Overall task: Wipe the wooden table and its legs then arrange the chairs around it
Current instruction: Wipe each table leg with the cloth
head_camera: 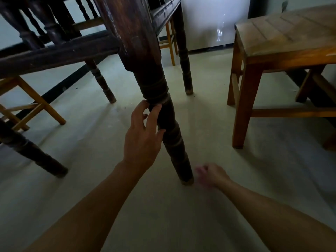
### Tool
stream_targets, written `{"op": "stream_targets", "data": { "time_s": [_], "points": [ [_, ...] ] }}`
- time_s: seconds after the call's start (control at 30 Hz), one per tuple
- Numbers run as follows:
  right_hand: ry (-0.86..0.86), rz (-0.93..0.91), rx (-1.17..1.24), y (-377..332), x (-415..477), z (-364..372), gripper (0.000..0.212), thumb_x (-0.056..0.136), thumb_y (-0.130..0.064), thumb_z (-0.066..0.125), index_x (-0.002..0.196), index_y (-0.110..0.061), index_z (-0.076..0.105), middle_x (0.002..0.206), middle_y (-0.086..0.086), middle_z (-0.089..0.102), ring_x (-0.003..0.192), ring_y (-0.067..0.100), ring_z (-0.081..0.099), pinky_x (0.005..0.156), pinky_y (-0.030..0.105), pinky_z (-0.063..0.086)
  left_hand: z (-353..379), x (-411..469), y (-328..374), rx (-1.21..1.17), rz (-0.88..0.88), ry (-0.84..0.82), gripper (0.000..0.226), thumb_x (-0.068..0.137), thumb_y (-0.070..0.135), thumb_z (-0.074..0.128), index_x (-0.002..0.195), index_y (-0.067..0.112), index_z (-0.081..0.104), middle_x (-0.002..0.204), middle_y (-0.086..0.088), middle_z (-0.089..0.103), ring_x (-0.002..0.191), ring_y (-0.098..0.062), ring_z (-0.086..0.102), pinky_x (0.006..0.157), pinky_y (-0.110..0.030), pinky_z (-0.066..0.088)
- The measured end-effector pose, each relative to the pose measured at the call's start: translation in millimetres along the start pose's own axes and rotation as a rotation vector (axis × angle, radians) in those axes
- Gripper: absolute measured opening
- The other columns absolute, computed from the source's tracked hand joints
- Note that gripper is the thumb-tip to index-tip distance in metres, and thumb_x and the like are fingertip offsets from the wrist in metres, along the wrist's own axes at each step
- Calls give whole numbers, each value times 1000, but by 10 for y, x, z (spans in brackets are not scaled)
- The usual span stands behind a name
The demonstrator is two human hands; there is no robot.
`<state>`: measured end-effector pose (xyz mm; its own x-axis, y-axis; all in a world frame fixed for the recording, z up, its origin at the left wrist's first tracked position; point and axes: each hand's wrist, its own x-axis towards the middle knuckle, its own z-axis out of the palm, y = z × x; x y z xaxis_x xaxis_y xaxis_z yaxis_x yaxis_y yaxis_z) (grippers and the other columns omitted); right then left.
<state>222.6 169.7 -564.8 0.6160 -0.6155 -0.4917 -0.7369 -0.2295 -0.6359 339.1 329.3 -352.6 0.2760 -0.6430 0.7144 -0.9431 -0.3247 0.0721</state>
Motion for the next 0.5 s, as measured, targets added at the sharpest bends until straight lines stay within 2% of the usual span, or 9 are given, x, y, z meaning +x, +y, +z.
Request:
{"op": "stream_targets", "data": {
  "time_s": [0.1,0.17,0.23,0.27,0.33,0.4,0.5],
  "points": [
    [418,-216,342,-572,-57,-201,29,99,-49,39,111,-39,64,100,-14,67,88,12,65,79,41,57,22,-16,-7,7,1,19,75,72,8,81,133,11,38,136,-30,41,113,-40,53,91,-34,42],
    [538,-350,442,-829,-236,-23,36,101,-52,30,117,-39,59,102,-9,61,89,12,61,78,37,53,37,-26,-13,6,3,22,75,73,9,81,134,11,38,137,-29,39,114,-39,52,92,-35,41],
    [525,-331,391,-753,-413,320,40,103,-49,25,127,-36,53,106,-4,51,91,14,56,78,34,48,41,-26,-20,9,5,19,75,73,9,81,133,11,38,137,-29,39,115,-40,52,93,-35,41],
    [475,-262,297,-581,-422,472,40,104,-47,24,130,-34,51,107,-2,50,92,17,56,78,34,47,37,-25,-18,8,5,18,74,72,9,81,133,11,38,137,-30,40,115,-40,52,92,-36,41],
    [250,-99,26,-256,-360,506,42,104,-45,26,128,-27,54,113,4,58,97,24,59,78,33,45,28,-20,-15,7,5,21,74,73,9,81,133,11,38,136,-31,41,115,-40,52,92,-35,42],
    [115,3,-91,-105,-221,354,38,102,-43,34,121,-25,62,118,8,63,101,28,61,78,31,44,29,-20,-19,4,12,20,74,73,8,81,133,12,38,136,-30,41,114,-40,53,92,-36,44],
    [200,-13,-42,-163,-94,231,32,98,-35,42,126,-33,58,125,9,54,108,29,57,91,33,45,32,-29,-25,1,8,21,75,73,7,81,133,12,37,136,-31,41,112,-42,55,89,-40,48]
  ]
}}
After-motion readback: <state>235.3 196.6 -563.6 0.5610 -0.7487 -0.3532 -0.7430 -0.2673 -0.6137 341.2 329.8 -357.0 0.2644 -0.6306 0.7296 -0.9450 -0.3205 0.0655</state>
